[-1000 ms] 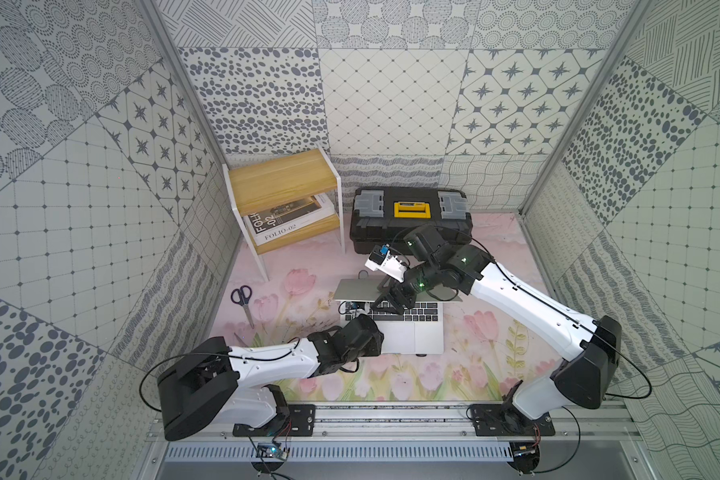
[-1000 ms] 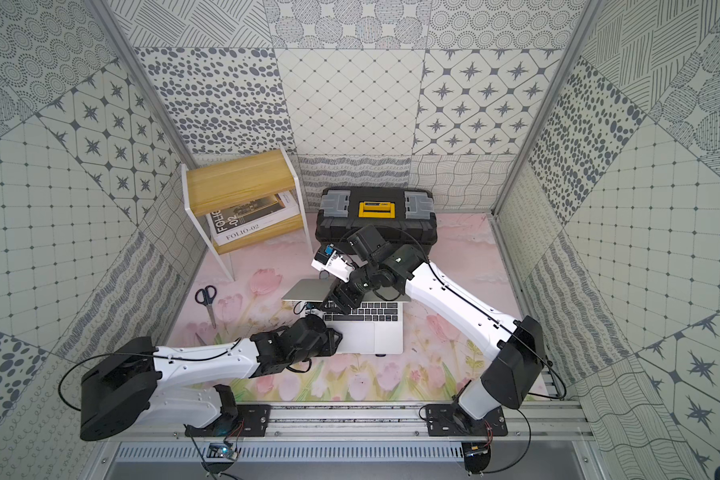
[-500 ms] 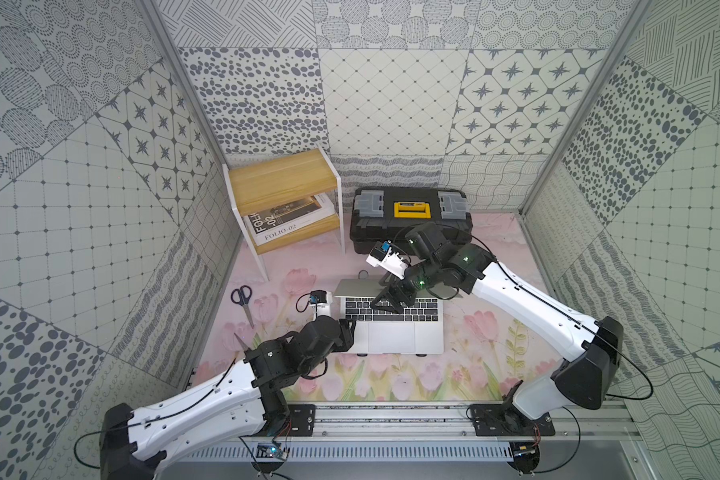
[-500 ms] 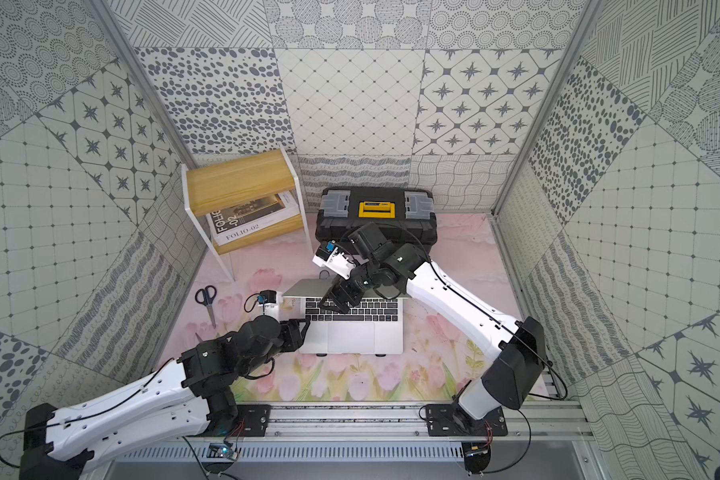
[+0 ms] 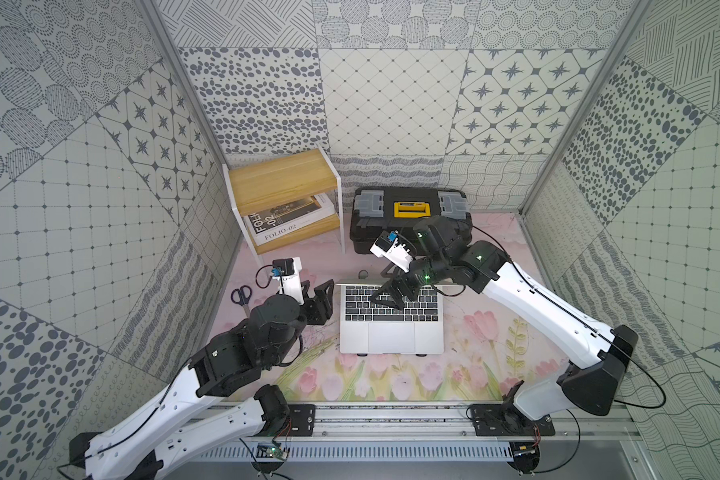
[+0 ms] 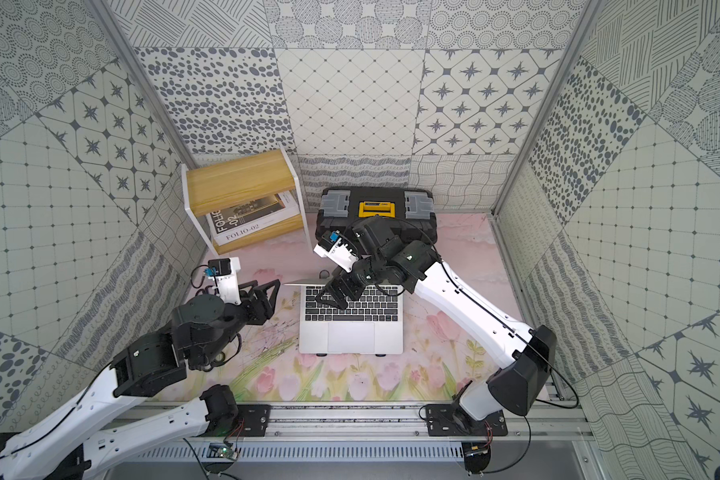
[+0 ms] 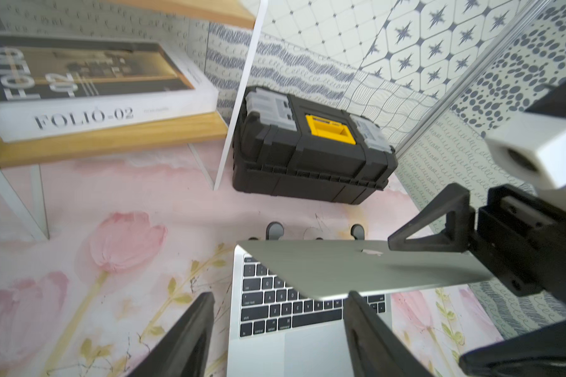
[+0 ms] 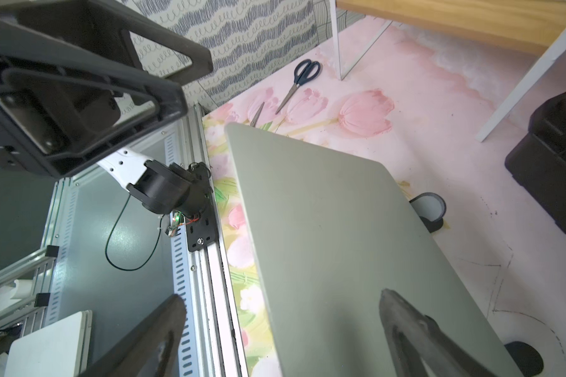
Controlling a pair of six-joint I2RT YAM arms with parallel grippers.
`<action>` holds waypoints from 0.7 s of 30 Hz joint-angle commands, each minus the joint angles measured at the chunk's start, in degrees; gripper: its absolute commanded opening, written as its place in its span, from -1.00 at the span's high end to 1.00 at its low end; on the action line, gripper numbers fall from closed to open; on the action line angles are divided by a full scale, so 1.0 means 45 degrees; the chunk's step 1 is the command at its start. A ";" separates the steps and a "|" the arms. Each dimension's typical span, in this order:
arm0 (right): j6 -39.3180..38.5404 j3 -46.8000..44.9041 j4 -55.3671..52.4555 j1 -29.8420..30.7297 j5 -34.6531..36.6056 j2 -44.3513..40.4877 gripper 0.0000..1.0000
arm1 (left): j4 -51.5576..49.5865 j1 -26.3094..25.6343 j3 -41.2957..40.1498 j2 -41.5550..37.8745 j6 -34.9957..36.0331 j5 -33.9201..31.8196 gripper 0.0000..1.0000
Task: Close the laptop lid and set it aside
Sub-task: Close the lid of the laptop.
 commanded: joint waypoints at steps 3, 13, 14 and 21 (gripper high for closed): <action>0.1483 0.1009 0.0348 0.0055 0.0950 -0.0807 -0.94 | 0.2127 0.0231 0.3347 0.2239 0.4560 0.0288 -0.35; 0.4157 0.0615 0.0396 -0.1021 0.5225 -0.2365 -0.29 | -0.2547 0.2132 1.0477 0.8806 0.4207 0.6058 -0.03; 0.4265 0.0307 0.0409 -0.1231 0.5476 -0.2625 -0.14 | -0.2858 0.2230 1.0852 0.9307 0.4133 0.6493 0.00; 0.4901 -0.1895 0.0487 -0.2961 0.4874 -0.3815 0.59 | -0.3068 0.3486 0.9247 0.9960 0.3098 0.9333 0.57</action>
